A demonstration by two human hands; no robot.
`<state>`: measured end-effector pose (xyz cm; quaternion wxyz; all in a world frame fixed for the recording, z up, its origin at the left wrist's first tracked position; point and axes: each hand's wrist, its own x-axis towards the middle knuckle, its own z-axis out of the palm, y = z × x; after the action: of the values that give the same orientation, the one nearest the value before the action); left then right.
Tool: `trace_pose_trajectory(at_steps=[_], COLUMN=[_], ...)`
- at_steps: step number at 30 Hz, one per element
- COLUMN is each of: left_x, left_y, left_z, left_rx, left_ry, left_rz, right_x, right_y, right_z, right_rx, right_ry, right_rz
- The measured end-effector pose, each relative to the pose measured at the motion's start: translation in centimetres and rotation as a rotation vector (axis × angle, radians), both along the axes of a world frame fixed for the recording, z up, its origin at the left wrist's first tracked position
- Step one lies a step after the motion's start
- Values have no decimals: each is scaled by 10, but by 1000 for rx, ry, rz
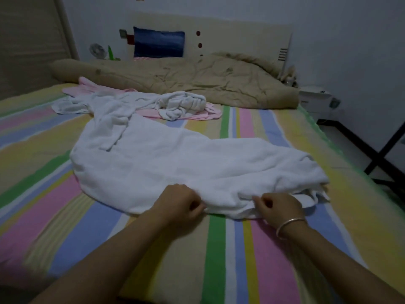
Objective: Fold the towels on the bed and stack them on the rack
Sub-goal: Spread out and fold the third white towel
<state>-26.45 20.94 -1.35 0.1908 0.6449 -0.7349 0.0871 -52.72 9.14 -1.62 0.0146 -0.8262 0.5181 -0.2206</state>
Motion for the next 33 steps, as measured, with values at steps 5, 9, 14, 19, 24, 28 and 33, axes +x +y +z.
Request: trace_pose_trajectory(at_steps=[5,9,14,19,24,28,33], left_x=[24,17,-18,-47,-36,-35,-42], left_y=[-23,-45,-71,-79,-53,-22,31], left_z=[-25,-23,-24,-10,13,49,77], left_rx=[45,77,136,-31,-141,-29,957], left_ry=[-47,-81,-36,11,301,569,650], left_rz=[-2,134,383,469,262,270,408], right_x=[3,5,-5,-25,-46,-52,-65], right_y=[-22,-52,-42,-7,2,15,45], right_z=[-13,4,22,50,51,41,58], right_rx=[-171,-142,-253,-421,-236,175,605], right_ry=[111,261,165,-306,-363,-269,220], right_rz=[239,4,52,165,16,-52,379])
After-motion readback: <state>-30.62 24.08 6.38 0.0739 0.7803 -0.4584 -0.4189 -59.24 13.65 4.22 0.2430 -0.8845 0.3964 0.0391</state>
